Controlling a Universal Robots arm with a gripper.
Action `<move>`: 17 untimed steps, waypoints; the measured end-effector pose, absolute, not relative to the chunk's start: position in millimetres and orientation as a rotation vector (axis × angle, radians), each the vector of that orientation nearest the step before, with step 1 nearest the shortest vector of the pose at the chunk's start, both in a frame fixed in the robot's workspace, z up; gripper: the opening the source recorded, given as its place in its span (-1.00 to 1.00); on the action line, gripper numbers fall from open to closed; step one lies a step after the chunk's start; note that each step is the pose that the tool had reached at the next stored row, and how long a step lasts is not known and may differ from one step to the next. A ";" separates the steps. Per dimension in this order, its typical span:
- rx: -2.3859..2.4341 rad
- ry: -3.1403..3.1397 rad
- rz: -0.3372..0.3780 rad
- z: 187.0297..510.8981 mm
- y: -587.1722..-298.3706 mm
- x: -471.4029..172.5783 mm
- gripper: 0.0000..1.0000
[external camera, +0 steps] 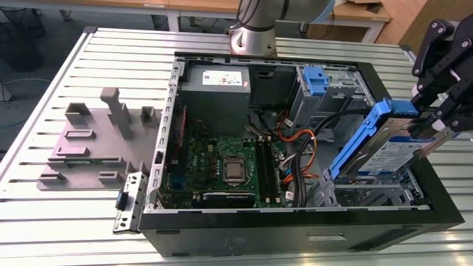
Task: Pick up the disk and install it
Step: 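Insert the disk into the insertion slot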
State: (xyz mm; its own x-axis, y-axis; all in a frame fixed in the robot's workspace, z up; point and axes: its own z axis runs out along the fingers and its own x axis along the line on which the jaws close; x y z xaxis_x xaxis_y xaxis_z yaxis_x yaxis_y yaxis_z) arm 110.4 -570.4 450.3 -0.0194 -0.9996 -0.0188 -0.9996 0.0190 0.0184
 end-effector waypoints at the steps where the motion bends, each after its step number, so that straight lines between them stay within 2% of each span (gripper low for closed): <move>1: -2.201 2.240 0.041 450.2 -570.3 110.4 -0.30; 17: -2.206 2.235 0.041 439.9 -570.8 110.4 -0.30</move>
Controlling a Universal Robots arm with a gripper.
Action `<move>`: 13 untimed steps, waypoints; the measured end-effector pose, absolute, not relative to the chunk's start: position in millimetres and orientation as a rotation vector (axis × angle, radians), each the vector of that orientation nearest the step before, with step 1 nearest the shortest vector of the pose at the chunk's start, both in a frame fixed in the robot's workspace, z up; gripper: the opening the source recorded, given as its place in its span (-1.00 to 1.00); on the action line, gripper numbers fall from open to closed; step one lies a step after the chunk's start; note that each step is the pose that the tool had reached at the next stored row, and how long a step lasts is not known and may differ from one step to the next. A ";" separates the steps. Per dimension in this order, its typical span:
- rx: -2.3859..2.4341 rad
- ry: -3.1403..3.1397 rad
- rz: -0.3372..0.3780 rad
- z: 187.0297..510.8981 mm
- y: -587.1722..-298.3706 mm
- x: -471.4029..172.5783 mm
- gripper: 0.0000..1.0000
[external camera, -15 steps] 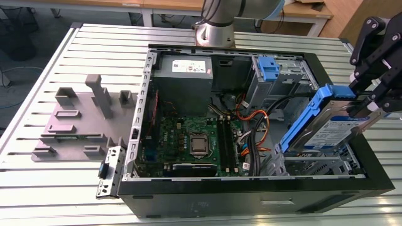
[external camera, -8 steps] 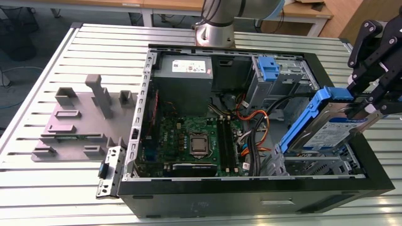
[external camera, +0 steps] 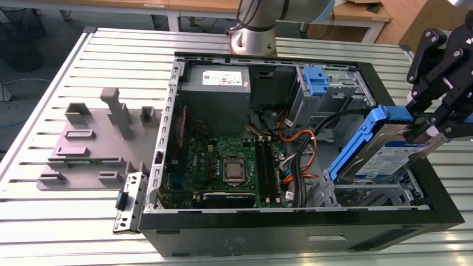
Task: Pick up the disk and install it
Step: 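Insert the disk into the insertion slot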
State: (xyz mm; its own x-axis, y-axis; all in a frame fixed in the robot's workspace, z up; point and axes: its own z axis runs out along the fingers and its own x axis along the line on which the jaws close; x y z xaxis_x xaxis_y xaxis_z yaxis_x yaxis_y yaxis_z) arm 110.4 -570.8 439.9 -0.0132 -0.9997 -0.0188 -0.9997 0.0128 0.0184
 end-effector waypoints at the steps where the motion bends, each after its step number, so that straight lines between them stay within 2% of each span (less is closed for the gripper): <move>1: -2.207 2.235 0.041 438.5 -570.9 110.4 -0.30; 13: -2.207 2.235 0.041 424.5 -570.9 110.4 -0.30</move>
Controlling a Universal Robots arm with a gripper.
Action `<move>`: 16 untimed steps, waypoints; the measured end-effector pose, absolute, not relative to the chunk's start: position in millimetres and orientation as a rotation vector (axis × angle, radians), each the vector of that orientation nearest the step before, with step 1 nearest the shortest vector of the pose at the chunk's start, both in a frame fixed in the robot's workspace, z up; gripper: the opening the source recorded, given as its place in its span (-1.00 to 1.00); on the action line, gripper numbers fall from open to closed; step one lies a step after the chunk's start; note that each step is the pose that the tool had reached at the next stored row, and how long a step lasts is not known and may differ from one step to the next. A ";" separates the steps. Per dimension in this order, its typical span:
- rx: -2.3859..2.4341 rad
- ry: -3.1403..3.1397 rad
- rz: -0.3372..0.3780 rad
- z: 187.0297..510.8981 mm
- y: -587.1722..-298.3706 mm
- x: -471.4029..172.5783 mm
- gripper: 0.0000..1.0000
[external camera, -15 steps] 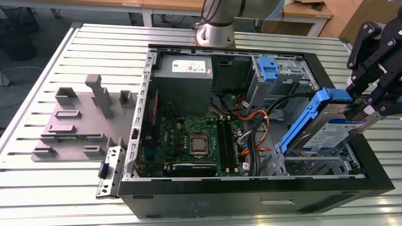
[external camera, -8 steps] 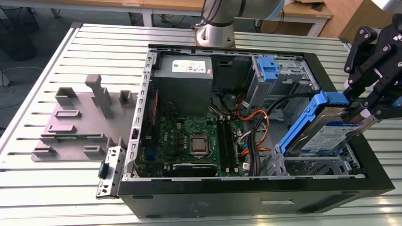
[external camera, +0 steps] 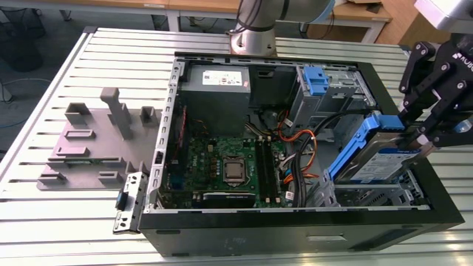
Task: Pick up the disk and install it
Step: 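Insert the disk into the insertion slot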
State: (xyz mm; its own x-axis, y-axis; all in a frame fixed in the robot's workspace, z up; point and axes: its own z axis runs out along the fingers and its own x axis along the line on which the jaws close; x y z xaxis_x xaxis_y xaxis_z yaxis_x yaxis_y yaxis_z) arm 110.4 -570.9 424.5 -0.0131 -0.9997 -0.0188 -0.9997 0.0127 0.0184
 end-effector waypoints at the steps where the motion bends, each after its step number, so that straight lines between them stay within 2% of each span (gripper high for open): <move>1: -2.207 2.235 0.041 422.7 -570.9 110.4 -0.30; 16: -2.208 2.234 0.041 395.4 -571.0 110.4 -0.30</move>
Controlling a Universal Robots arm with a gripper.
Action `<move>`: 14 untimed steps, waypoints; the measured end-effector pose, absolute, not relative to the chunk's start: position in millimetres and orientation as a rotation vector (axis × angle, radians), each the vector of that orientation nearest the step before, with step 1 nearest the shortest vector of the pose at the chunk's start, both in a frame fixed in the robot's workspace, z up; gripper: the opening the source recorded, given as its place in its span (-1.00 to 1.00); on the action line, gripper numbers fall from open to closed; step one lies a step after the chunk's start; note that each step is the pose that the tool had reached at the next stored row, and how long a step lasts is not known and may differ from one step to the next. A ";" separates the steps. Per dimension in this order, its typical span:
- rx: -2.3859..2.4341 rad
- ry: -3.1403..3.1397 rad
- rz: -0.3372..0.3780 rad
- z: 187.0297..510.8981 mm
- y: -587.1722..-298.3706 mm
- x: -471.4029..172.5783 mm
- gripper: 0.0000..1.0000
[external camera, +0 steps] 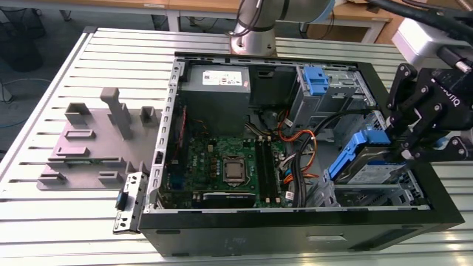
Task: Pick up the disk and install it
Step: 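Insert the disk into the insertion slot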
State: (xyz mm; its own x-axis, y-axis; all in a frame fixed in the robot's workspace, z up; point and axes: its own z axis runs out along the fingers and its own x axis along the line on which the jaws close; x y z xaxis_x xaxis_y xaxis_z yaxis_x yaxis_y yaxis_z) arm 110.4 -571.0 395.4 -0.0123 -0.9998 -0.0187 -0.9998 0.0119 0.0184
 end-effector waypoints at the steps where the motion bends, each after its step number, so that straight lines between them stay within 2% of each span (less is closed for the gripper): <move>1: -2.207 2.234 0.041 393.6 -571.0 110.4 -0.30; 14: -2.209 2.234 0.042 369.9 -571.4 110.4 -0.30</move>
